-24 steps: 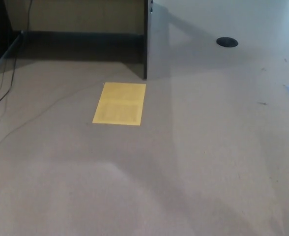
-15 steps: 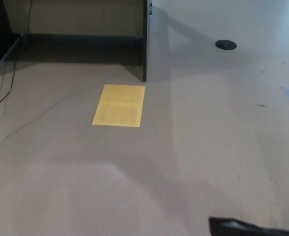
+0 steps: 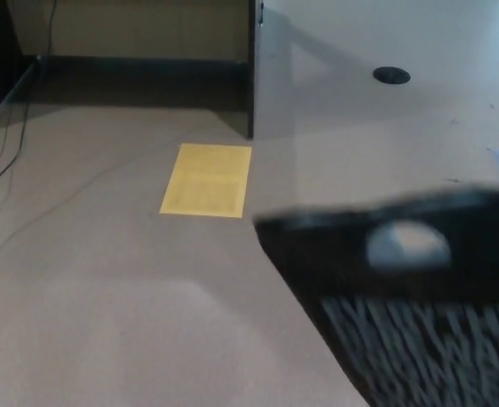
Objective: A person is holding a plastic bag and the robot extends its left hand to grab the bag by hooking its thumb into the holes at the top and brings its hand down by its side. Then it extends its arm again to hand the plastic bag back to the person.
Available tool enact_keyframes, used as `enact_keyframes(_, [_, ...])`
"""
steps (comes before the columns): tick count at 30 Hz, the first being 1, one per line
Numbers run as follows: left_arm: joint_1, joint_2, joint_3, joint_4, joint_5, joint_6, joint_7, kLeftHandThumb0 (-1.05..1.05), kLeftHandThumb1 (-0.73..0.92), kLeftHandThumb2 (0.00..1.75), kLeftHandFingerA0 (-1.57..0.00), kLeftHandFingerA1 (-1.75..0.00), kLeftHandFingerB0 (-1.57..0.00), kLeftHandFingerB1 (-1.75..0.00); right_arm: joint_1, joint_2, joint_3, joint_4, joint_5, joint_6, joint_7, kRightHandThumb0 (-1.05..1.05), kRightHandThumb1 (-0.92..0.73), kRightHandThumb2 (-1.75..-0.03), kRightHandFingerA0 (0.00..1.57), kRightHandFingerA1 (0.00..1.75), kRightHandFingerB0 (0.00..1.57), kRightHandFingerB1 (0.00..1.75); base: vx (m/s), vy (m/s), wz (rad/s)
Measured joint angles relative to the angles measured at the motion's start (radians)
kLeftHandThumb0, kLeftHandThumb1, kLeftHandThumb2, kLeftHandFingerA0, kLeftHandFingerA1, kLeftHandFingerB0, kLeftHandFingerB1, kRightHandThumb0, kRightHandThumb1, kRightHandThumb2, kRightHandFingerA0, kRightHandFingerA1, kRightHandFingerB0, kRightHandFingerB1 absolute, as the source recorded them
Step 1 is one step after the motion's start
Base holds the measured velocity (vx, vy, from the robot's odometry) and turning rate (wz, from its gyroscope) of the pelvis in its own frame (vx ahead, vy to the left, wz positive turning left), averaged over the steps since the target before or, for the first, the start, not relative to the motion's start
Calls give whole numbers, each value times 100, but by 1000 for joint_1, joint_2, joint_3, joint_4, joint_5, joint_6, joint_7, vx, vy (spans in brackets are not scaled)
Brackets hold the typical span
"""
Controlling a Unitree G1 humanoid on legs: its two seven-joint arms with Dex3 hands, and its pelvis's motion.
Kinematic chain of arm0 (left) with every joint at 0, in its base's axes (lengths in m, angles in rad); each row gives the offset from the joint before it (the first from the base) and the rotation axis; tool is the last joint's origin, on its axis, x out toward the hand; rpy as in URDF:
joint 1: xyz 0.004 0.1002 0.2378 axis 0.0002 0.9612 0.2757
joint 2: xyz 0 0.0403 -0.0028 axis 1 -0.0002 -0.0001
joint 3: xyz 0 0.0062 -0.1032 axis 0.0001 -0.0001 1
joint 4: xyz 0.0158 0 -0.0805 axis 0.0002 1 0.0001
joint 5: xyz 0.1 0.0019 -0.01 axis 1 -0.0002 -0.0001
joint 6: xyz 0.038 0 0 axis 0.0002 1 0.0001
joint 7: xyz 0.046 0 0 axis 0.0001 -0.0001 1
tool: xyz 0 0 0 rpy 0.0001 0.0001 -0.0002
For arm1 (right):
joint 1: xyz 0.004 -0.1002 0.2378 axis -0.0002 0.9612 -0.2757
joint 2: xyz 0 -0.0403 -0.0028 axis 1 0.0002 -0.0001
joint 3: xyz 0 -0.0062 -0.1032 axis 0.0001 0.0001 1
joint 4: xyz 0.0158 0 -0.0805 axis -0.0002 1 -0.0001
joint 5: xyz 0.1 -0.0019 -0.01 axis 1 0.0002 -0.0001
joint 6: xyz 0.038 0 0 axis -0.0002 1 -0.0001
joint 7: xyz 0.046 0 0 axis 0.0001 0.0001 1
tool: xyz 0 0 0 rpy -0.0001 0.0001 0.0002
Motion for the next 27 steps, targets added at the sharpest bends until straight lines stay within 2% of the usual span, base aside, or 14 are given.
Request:
enact_keyframes(1, [4, -3, 8, -58, 1, 0, 0, -56, 51, 57, -11, -33, -14, -27, 0, 1, 0, 0, -1, 0, 0, -50, -54, -80, 54, 54, 36, 46, 0, 0, 0])
enact_keyframes(3, [6, -8, 18, -145, 2, 0, 0, -56, 51, 59, -12, -34, -11, -26, 1, 2, 0, 0, -1, 0, 0, -50, -54, -80, 53, 53, 36, 46, 0, 0, 0])
enact_keyframes(4, [6, -10, 21, -181, 2, 1, 0, -68, 40, 71, -6, -40, -2, -28, 1, 3, 0, 0, -1, 0, 0, -50, -55, -81, 55, 54, 34, 45, 0, 0, 0])
enact_keyframes(5, [6, -13, 24, -231, 2, 1, 0, -63, 42, 71, -9, -41, -6, -33, 1, 5, 0, 0, -2, 0, 0, -50, -55, -81, 55, 54, 34, 45, 0, 0, 0])
enact_keyframes(7, [4, -20, 28, -301, 3, 2, 0, -62, 41, 72, -11, -43, -7, -27, 1, 7, 0, 0, -2, 0, 0, -49, -55, -79, 51, 52, 35, 45, 0, 0, 0])
enact_keyframes(8, [1, -26, 29, -354, 3, 4, -1, -61, 37, 74, -6, -44, -4, -27, 1, 7, 0, 0, -2, 0, 0, -43, -63, -59, 59, 42, 41, 35, 0, 0, 0])
enact_keyframes(9, [-1, -31, 29, -393, 3, 7, -2, -61, 39, 73, -6, -35, -8, -26, 1, 7, 0, 0, -2, 0, 0, -49, -54, -79, 51, 53, 35, 46, 0, 0, 0])
enact_keyframes(20, [-154, -90, 0, -824, 31, 75, -41, -60, 38, 75, -2, -24, -7, -24, 4, 7, 0, 2, -2, 0, 1, -49, -55, -79, 50, 52, 37, 46, 0, 0, 0])
enact_keyframes(21, [-193, -102, -11, -871, 39, 90, -50, -60, 38, 75, -2, -22, -7, -24, 4, 7, 0, 3, -2, 0, 1, -43, -63, -59, 56, 40, 41, 35, 0, 0, 0])
enact_keyframes(22, [-231, -111, -21, -912, 47, 103, -58, -61, 39, 75, -4, -22, -6, -21, 5, 7, 0, 3, -2, 0, 1, -41, -63, -59, 54, 40, 42, 35, 0, 0, 0])
enact_keyframes(23, [-264, -119, -30, -947, 55, 117, -66, -58, 49, 55, -5, -24, -5, -23, 5, 7, 0, 4, -2, 0, 1, -41, -63, -59, 54, 40, 42, 35, 0, 0, 0])
enact_keyframes(25, [-346, -140, -50, -1019, 81, 150, -86, -58, 50, 55, -4, -24, -4, -23, 6, 7, 1, 6, -2, -1, 2, -41, -63, -59, 54, 40, 43, 35, 0, 0, 0])
enact_keyframes(26, [-387, -152, -60, -1051, 94, 167, -95, -61, 40, 78, 0, -20, 0, -20, 6, 6, 1, 7, -2, -1, 3, -40, -63, -59, 54, 41, 43, 35, 0, 0, 0])
enact_keyframes(27, [-421, -161, -67, -1077, 108, 183, -105, -61, 40, 78, 0, -20, 0, -20, 6, 6, 1, 7, -2, -3, 3, -40, -63, -59, 54, 41, 43, 35, 0, 0, 0])
